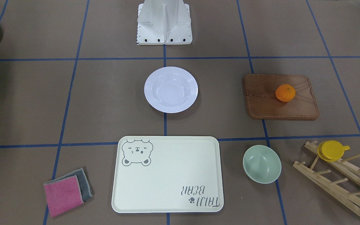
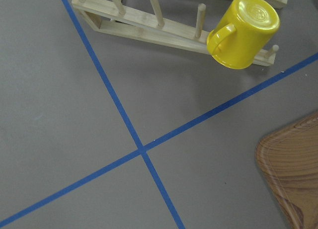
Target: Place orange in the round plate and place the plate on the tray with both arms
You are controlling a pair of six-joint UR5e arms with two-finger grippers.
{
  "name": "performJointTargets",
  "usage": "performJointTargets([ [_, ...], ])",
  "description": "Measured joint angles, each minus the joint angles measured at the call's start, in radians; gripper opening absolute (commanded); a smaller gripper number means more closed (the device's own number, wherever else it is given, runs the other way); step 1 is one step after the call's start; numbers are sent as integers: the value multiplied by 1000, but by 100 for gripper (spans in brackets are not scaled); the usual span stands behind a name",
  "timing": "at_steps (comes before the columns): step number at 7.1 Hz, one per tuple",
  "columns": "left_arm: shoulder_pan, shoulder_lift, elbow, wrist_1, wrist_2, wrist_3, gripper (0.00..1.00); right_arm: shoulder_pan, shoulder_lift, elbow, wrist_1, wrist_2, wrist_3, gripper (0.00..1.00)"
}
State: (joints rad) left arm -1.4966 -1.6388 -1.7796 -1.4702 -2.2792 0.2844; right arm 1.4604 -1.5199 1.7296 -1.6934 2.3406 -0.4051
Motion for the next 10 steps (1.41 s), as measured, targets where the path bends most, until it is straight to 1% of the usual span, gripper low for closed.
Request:
performJointTargets([
  [2, 0, 23, -38, 27, 1, 22, 99, 0, -5, 2, 0, 5, 0, 100],
  [4, 1, 44, -47, 22, -1, 31, 100, -2, -2, 7, 1, 10, 0, 100],
  [7, 6, 49, -56, 19, -2, 30, 100, -11, 3, 2, 1, 10, 1, 100],
  [10, 20, 49, -59, 18, -43, 25, 99, -12, 5, 12, 1, 19, -2, 100],
])
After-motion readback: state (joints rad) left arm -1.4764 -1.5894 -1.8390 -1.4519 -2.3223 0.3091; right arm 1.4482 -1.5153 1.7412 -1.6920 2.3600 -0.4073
